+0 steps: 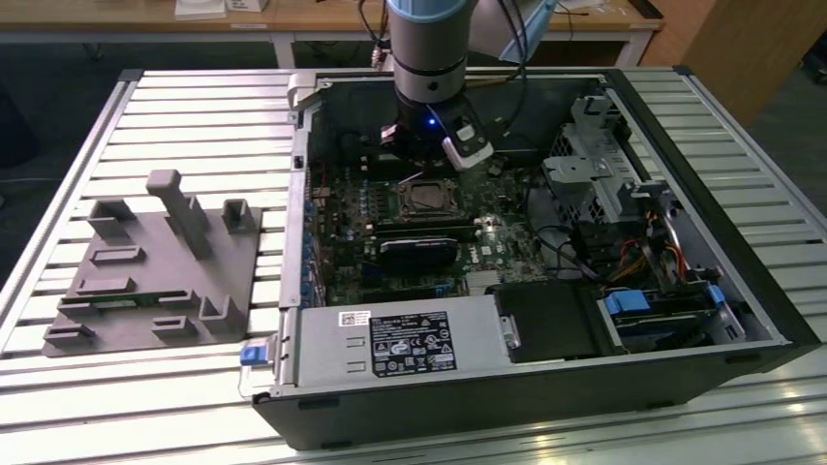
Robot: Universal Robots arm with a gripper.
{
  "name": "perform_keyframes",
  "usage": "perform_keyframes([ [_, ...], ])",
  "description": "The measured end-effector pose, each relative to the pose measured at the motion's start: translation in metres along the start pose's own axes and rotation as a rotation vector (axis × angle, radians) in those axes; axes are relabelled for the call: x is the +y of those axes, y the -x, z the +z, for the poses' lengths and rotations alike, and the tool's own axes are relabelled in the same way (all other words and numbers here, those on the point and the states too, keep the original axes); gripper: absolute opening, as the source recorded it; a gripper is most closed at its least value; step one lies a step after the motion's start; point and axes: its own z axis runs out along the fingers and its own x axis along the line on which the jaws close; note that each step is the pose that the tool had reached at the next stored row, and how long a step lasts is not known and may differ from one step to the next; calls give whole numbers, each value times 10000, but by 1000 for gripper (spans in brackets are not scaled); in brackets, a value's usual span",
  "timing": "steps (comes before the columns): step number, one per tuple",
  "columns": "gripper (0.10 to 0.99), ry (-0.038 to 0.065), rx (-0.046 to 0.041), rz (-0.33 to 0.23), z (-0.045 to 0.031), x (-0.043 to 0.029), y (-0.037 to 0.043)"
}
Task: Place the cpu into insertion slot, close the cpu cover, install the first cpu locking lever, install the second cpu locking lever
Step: 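Install the first cpu locking lever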
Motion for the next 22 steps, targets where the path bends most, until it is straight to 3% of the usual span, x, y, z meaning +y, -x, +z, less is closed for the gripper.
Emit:
perform_keyframes([
  [4,106,-2,-24,42,17,12,-22],
  [10,106,-60,-162,539,41,22,-25],
  [20,106,-76,-219,689,77,102,-38],
  [22,106,-89,-293,686,87,102,-42],
])
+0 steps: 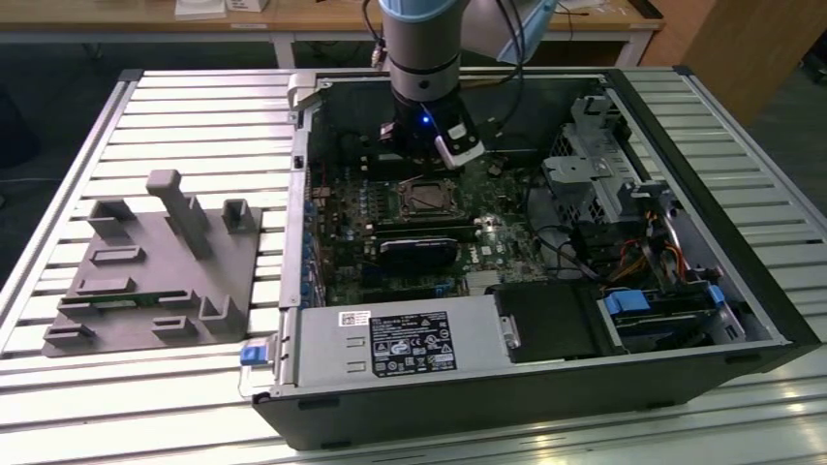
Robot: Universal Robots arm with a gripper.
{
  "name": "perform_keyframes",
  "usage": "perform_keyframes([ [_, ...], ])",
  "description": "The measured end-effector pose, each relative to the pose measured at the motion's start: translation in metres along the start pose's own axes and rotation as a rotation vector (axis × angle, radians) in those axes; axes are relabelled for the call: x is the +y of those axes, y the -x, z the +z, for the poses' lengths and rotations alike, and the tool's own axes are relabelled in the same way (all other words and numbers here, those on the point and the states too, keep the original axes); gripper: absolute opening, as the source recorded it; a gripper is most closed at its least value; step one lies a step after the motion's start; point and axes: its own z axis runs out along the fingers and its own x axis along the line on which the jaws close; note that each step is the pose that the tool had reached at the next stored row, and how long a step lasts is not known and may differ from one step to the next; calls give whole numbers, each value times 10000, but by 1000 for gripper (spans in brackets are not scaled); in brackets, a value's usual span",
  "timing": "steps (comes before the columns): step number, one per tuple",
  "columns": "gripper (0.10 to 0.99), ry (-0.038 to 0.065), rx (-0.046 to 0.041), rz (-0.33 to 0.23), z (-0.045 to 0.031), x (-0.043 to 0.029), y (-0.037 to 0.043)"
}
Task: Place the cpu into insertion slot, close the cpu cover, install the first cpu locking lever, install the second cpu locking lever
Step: 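Install the first cpu locking lever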
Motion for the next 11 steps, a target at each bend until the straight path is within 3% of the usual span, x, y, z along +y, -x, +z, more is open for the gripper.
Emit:
perform_keyframes([
  [6,106,-17,-292,0,42,-11,-14],
  [11,106,-89,-384,255,54,-11,-16],
])
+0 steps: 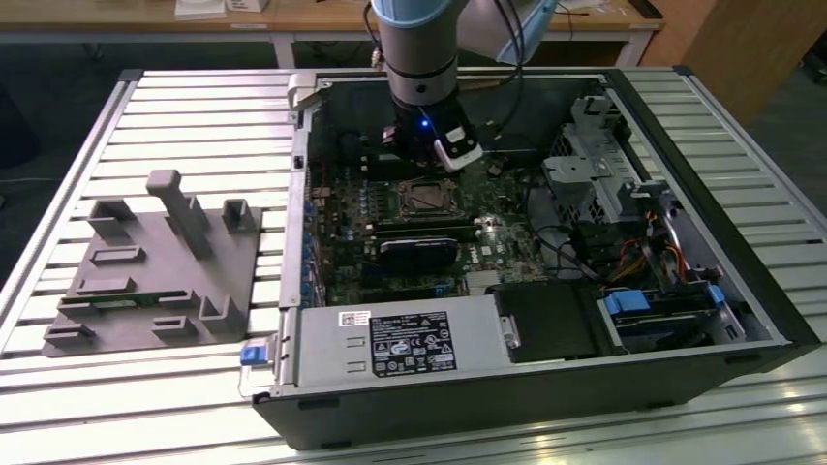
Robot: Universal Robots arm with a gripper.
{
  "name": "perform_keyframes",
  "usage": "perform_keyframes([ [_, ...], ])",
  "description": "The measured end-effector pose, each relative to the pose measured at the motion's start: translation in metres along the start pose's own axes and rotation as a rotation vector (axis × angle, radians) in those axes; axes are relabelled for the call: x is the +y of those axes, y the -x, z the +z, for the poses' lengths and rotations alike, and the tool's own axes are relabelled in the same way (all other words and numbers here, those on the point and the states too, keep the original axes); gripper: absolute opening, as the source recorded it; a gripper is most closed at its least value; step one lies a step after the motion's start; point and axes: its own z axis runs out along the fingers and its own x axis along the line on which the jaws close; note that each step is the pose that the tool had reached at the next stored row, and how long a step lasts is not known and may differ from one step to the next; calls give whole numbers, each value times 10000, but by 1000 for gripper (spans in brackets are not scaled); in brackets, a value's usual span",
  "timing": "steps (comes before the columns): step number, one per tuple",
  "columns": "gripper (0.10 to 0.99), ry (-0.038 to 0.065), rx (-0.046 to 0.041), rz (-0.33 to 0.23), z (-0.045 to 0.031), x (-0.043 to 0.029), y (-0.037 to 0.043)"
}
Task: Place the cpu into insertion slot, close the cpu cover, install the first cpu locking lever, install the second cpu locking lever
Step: 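Install the first cpu locking lever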
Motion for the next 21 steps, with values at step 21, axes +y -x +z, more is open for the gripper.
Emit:
perform_keyframes([
  [21,106,-296,-386,1533,54,51,-68],
])
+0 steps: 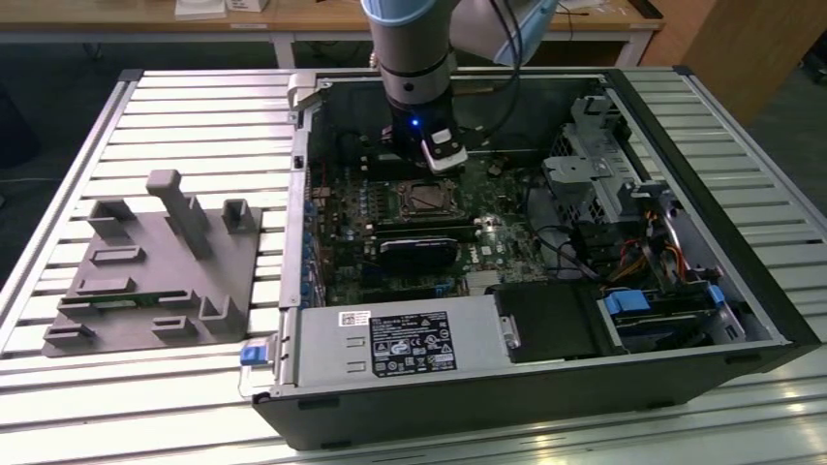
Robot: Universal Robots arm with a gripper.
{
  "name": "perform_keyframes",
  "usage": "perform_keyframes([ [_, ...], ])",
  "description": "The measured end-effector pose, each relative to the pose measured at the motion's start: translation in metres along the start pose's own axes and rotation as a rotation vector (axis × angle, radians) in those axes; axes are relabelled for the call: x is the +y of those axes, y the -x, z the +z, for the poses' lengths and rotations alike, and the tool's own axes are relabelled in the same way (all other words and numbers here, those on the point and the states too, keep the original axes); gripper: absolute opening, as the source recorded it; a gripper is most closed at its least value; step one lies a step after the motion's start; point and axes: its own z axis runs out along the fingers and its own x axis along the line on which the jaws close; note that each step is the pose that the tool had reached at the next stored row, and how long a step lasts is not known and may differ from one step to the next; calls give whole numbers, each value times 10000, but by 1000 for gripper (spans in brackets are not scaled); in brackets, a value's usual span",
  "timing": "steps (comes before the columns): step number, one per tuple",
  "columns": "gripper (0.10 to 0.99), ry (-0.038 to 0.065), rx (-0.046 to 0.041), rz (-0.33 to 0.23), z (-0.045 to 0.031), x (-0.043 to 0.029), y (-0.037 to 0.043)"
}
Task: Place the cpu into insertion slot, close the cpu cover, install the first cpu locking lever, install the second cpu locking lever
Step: 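Install the first cpu locking lever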
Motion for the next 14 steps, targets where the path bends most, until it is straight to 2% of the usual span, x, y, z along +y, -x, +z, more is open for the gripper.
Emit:
perform_keyframes([
  [10,106,-261,-288,1096,44,-10,-6],
  [14,106,-279,-309,1178,44,-10,-6],
])
